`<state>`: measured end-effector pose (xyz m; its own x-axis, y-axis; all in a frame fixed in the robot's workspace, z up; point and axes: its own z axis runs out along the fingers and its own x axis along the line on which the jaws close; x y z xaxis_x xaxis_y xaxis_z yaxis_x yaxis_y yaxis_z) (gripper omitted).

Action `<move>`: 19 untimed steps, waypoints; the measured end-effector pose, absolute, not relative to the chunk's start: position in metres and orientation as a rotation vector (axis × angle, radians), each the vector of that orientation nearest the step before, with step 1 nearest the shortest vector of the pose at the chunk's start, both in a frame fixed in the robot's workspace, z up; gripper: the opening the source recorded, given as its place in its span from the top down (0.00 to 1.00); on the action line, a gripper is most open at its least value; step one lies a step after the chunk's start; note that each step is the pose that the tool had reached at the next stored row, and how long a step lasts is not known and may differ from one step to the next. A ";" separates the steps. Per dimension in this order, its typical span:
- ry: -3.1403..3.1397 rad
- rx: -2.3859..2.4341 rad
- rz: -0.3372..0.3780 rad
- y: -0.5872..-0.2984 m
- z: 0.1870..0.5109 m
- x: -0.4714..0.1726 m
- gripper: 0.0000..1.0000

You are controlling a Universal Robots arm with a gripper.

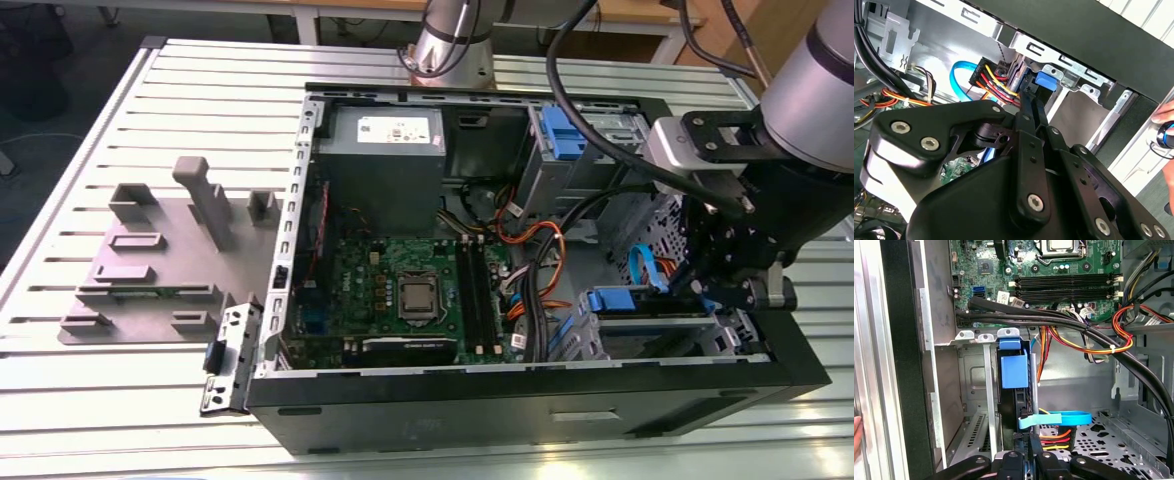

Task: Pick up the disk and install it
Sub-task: 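Insert the second disk wire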

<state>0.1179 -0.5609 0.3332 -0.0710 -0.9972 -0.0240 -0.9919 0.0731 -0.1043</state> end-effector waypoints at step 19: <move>2.231 -2.082 -0.092 -0.561 0.335 0.118 0.84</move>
